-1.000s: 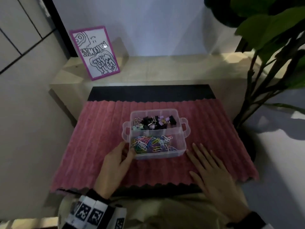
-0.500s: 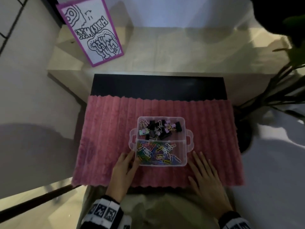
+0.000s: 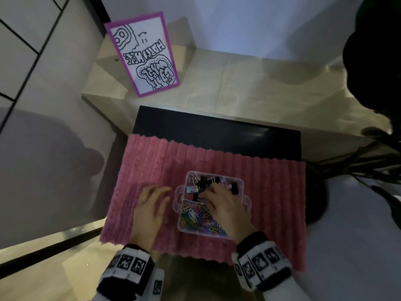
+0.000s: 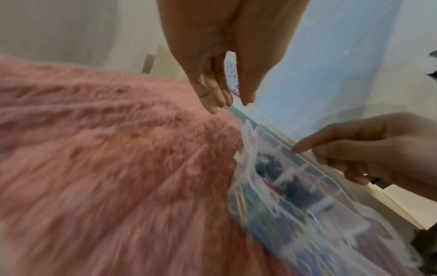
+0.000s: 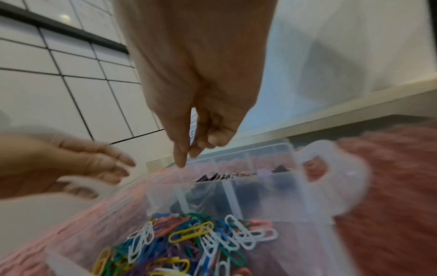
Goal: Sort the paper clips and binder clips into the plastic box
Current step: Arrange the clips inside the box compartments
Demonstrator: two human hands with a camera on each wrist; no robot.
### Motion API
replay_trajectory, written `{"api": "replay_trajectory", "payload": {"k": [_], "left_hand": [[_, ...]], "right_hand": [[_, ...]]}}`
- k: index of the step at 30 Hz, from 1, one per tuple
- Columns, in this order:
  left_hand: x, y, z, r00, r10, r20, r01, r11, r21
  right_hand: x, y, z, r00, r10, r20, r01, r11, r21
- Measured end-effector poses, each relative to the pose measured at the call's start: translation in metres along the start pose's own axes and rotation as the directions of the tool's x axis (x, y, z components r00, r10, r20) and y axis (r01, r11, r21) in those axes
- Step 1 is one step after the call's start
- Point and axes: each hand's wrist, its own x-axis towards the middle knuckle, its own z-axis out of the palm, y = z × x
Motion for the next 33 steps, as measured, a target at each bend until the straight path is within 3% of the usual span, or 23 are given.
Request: {"api": "replay_trajectory", "payload": {"k": [4, 8, 12, 17, 21, 23, 27, 33], "left_hand": [[0.032, 0.001, 0.005, 0.970, 0.164, 0.180, -0.188, 0.975, 0.121], [0.046, 0.005, 0.010, 0.926, 0.214, 0.312, -0.268, 0.953, 0.142], [0.049, -0.002, 0.013, 0.911, 0.268, 0.312, -0.287, 0.958, 0.015], [0.038, -0.001, 0.014, 0.928, 0.229, 0.292, -0.209, 0.973, -0.100], [0.028, -0.003, 0.016, 0.970, 0.028, 0.240, 0.008, 0.989, -0.150], [0.026, -0.003, 0.017, 0.958, -0.048, 0.284, 0.089, 0.987, -0.134], [0.026, 0.000, 0.016, 0.936, -0.057, 0.348, 0.132, 0.972, -0.195], [0.031, 0.006, 0.014, 0.946, -0.069, 0.318, 0.133, 0.974, -0.185]], "right_hand": [[0.019, 0.011, 0.029, 0.984, 0.065, 0.164, -0.039, 0.986, -0.162], [0.019, 0.003, 0.014, 0.980, 0.182, 0.076, -0.145, 0.926, -0.350], [0.014, -0.010, 0.013, 0.994, 0.060, 0.095, -0.028, 0.950, -0.311], [0.027, -0.005, 0.024, 0.985, -0.041, 0.168, 0.069, 0.984, -0.163], [0.037, -0.002, 0.026, 0.980, -0.049, 0.194, 0.081, 0.984, -0.159], [0.038, -0.004, 0.026, 0.976, -0.070, 0.206, 0.116, 0.969, -0.219], [0.037, -0.013, 0.028, 0.971, -0.117, 0.206, 0.162, 0.962, -0.221], [0.025, -0.045, 0.038, 0.964, 0.087, 0.249, -0.021, 0.966, -0.256]]}}
